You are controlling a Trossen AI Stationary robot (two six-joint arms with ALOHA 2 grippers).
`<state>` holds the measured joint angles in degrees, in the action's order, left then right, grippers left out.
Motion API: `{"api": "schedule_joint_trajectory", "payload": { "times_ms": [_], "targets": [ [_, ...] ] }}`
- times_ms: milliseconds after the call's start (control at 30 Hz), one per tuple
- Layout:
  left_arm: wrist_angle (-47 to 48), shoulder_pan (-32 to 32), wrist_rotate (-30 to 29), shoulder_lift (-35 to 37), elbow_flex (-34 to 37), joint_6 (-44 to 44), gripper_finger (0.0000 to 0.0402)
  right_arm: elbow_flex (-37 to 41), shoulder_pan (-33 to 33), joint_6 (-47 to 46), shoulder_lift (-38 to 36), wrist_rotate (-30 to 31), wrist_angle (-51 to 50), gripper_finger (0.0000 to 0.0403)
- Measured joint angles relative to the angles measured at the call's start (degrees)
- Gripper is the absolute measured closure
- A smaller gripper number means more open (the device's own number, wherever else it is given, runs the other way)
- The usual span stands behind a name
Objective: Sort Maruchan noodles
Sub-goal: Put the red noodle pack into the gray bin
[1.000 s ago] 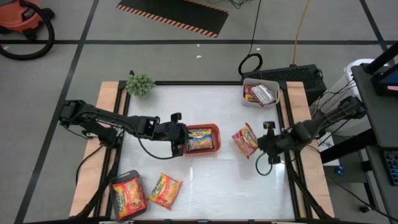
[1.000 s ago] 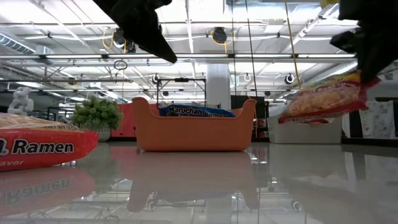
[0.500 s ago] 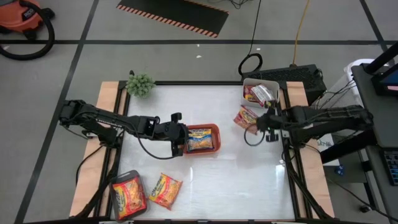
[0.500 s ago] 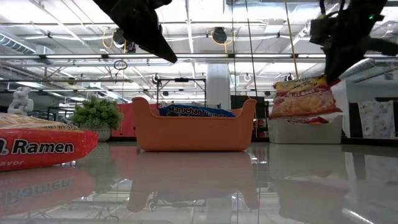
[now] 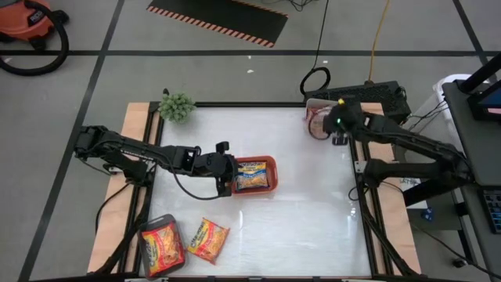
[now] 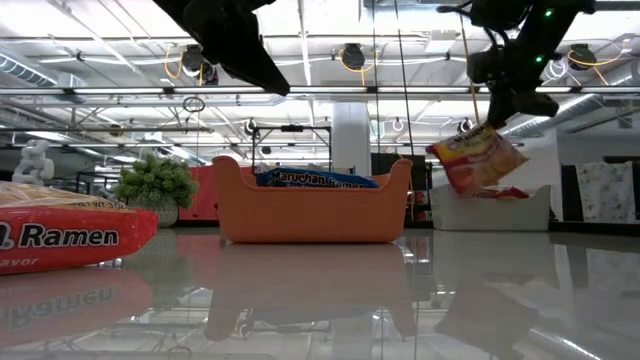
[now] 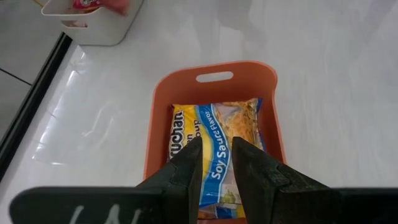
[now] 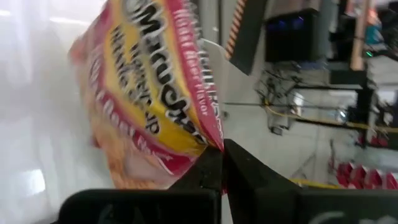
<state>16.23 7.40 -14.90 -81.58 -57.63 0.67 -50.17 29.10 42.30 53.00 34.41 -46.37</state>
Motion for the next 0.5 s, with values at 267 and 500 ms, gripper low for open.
{"api": "schedule_joint_trajectory", "payload": {
  "times_ms": [267, 500],
  "targets": [
    [0.0, 0.02, 0.0, 0.0, 0.0, 0.13, 0.0309, 0.0, 11.47, 8.26, 0.08, -4.11, 9.71, 0.0403],
    [-0.32, 0.0, 0.0, 0.0, 0.0, 0.33, 0.0309, 0.0, 14.67, 4.02, 2.09, -7.75, 13.61, 0.0403]
  ]
}}
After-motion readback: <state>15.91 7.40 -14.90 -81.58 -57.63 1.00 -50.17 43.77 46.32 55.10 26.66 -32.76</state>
